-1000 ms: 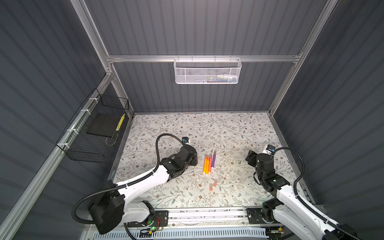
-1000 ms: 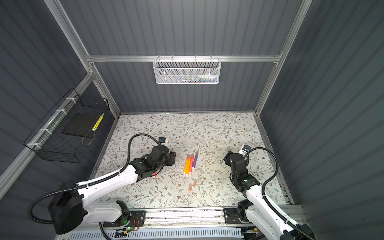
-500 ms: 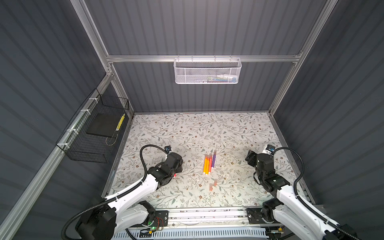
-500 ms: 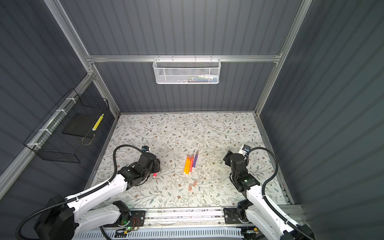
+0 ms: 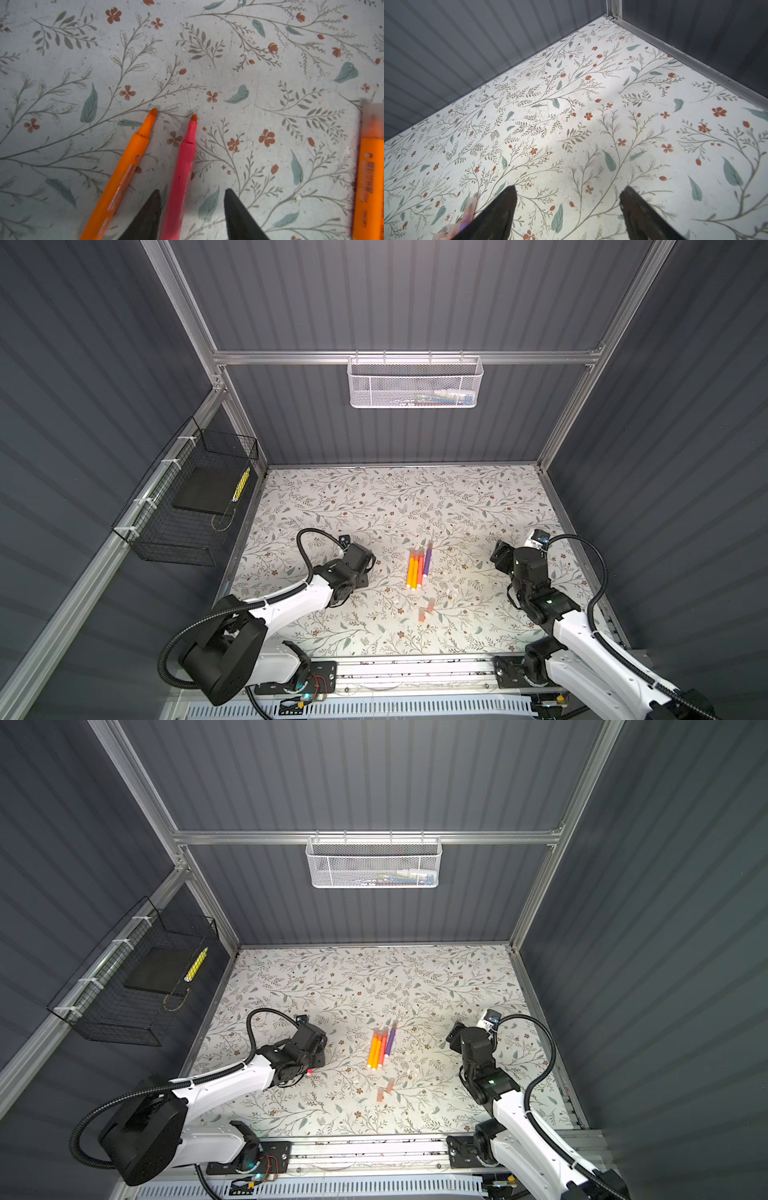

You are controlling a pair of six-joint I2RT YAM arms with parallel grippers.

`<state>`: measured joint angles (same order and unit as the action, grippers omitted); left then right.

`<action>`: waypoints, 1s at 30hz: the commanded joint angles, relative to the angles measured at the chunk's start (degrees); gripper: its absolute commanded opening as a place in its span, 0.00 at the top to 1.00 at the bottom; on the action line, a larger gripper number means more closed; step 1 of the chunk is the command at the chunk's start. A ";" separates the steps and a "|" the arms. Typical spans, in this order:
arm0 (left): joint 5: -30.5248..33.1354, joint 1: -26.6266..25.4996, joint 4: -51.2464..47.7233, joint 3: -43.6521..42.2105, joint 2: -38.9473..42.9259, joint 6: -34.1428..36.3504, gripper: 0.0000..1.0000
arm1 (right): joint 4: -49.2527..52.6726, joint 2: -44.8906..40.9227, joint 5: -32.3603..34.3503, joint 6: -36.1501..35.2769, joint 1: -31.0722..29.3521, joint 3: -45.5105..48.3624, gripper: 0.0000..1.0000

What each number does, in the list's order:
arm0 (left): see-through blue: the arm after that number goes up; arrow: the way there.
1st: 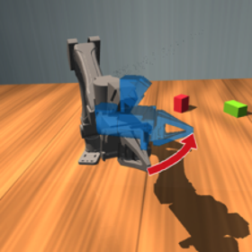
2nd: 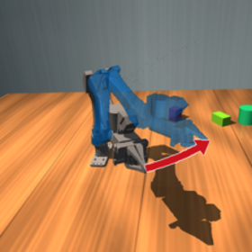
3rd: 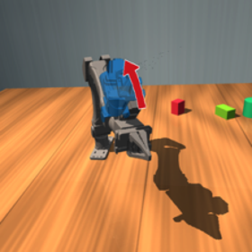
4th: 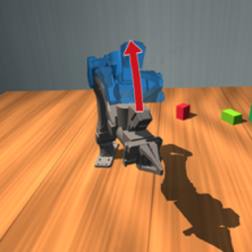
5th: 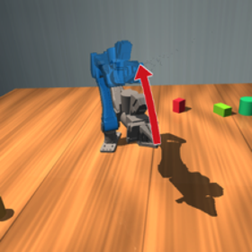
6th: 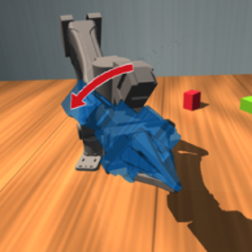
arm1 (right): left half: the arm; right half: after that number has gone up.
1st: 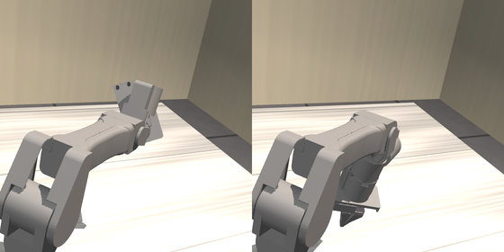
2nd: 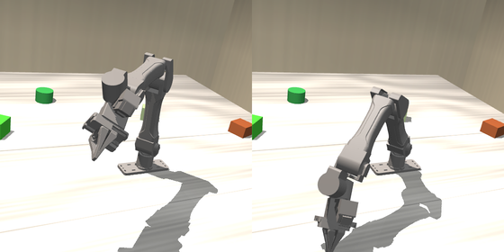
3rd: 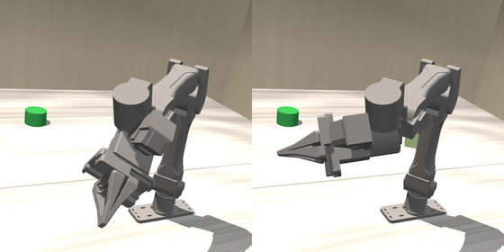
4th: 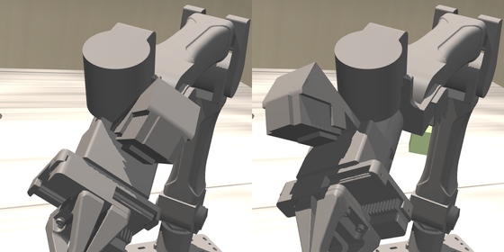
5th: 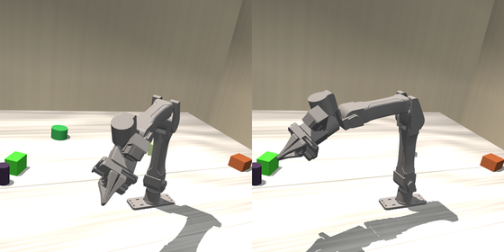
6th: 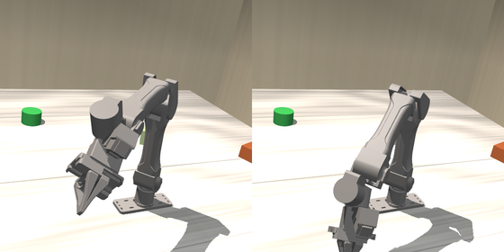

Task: Insert the pens into the pen caps
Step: 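Move the left gripper over the uncapped pink marker, then close the left gripper on the pink marker and lift it tip-up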

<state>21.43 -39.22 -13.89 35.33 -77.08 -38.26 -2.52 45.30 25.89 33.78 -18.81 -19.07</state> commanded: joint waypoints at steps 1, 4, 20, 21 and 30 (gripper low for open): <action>0.20 0.00 -1.21 1.94 -2.00 -0.85 0.54 | -0.19 -0.29 0.13 -0.78 0.09 0.53 0.19; 0.66 -0.01 -1.69 2.51 -3.14 -1.33 0.58 | -0.21 -0.38 0.06 -0.88 0.09 0.61 0.19; 0.04 1.24 -2.67 3.21 -7.02 -3.01 0.69 | -0.23 -0.30 -0.09 -0.85 0.09 0.65 0.19; -0.09 1.25 -2.63 3.18 -7.03 -2.96 0.70 | -0.20 -0.39 -0.09 -0.87 0.09 0.61 0.19; -1.79 1.43 -1.24 2.60 -6.86 -2.43 0.91 | -0.24 -0.70 -0.04 -0.83 0.09 0.79 0.19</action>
<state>20.97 -38.17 -15.18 37.26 -83.66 -40.80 -2.52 45.25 25.71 33.50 -18.81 -19.05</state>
